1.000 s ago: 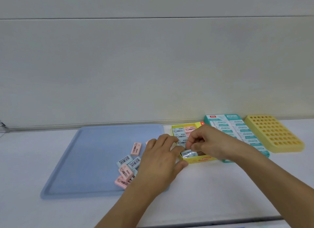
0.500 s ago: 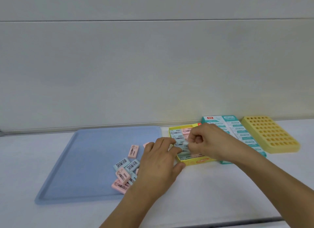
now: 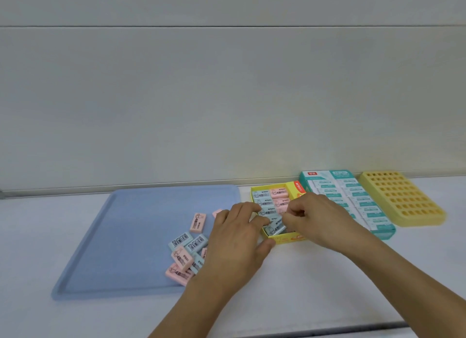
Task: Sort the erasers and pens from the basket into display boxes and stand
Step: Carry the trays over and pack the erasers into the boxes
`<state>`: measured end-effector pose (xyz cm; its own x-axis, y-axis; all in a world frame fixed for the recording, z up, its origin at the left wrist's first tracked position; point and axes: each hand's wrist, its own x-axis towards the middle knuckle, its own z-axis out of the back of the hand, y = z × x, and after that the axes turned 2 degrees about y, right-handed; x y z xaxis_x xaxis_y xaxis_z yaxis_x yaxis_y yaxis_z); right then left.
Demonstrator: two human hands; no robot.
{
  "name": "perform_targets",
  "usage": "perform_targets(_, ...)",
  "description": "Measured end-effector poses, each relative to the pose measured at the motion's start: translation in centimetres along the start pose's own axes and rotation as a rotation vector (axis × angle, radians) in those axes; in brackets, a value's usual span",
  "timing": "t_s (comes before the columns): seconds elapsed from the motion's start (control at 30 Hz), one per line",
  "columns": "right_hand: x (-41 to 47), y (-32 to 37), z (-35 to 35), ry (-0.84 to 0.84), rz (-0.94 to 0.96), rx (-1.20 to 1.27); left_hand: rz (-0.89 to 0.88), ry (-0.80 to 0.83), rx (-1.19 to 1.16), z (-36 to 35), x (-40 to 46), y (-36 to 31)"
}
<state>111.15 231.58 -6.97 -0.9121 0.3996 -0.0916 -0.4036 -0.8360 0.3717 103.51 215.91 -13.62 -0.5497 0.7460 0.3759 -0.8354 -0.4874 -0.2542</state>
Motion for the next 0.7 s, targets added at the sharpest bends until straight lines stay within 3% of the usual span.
perform_targets(0.2, 0.1, 0.6, 0.1, 0.027, 0.003, -0.17, 0.016, 0.015, -0.01, 0.1, 0.0, -0.1)
perform_targets(0.47, -0.2, 0.3, -0.3, 0.054, 0.079, 0.078, 0.026, 0.105, -0.08, 0.8, 0.0, -0.6)
perform_targets(0.6, -0.4, 0.7, -0.8, -0.086, 0.161, -0.032, 0.077, 0.193, -0.105, 1.2, 0.0, -0.9)
perform_targets(0.7, -0.4, 1.1, -1.3, -0.036, 0.173, -0.028, 0.094, 0.211, -0.106, 1.7, 0.1, -1.3)
